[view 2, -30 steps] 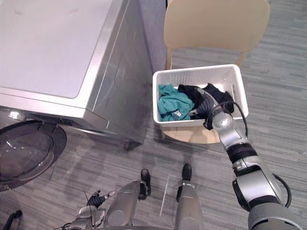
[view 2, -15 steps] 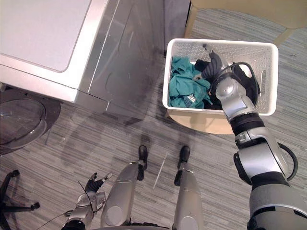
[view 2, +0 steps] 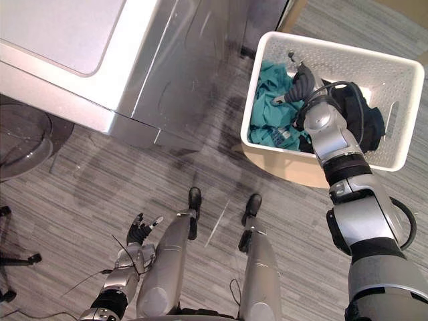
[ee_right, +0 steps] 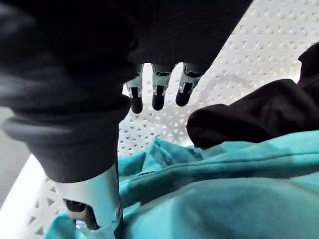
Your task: Pick up the laundry basket with both hands and put the clothes into the washing machine.
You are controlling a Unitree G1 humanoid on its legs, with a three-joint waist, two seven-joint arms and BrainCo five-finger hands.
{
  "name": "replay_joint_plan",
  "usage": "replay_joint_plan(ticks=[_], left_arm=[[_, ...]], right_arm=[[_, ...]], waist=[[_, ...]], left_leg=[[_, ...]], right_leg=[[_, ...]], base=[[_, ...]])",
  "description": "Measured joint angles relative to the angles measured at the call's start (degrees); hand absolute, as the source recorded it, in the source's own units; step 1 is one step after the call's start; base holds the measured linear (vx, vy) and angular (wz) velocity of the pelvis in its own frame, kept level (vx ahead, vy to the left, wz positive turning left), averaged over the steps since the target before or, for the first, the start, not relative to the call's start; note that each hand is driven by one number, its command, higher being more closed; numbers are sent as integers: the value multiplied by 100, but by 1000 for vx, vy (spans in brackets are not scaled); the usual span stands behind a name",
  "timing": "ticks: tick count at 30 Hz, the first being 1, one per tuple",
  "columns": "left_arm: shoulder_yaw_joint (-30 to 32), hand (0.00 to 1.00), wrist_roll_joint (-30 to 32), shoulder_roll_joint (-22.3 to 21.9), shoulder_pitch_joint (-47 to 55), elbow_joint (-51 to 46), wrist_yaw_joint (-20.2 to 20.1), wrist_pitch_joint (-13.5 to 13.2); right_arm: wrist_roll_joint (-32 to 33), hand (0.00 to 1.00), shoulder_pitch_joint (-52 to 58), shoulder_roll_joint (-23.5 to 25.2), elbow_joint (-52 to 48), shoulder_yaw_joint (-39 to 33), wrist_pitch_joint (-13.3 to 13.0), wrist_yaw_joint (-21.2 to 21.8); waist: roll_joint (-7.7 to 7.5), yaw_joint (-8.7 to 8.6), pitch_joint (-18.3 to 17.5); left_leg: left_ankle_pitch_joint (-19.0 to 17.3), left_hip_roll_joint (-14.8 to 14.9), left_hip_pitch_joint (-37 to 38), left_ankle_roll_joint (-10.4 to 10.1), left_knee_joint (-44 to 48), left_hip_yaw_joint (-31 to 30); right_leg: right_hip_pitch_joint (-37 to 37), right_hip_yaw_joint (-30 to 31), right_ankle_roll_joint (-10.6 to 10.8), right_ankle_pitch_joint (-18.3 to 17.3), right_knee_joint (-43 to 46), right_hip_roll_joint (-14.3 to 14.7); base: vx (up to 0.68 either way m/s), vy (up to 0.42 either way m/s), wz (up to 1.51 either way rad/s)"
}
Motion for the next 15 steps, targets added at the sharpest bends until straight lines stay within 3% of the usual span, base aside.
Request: replay_joint_plan(ticks=[11, 12, 15], left_arm=[[179, 0, -165, -71, -399, -289, 86, -102], [212, 0, -171, -72, -409, -366, 100, -107], [234, 0, -187, -72, -415, -445, 178, -143]], right_arm=[[212, 0, -195, -171, 53, -228, 3, -153], [211, 100, -238, -172, 44, -246, -4, -221], [202, 100, -245, -176, 43, -369, -5, -271]], waist=[[-9, 95, 259], [-12, 96, 279], [-15, 110, 288]], left_leg=[[-24, 92, -995, 29, 495, -125], [-29, 90, -1103, 36, 549, -149], [-31, 91, -1268, 41, 641, -189]], right_leg=[[-847, -104, -29, -16, 354, 19], [-949, -119, -38, -25, 429, 10], [-1101, -142, -62, -51, 559, -5]], base=[[2, -3, -1], [-35, 9, 0], [-11, 3, 1]])
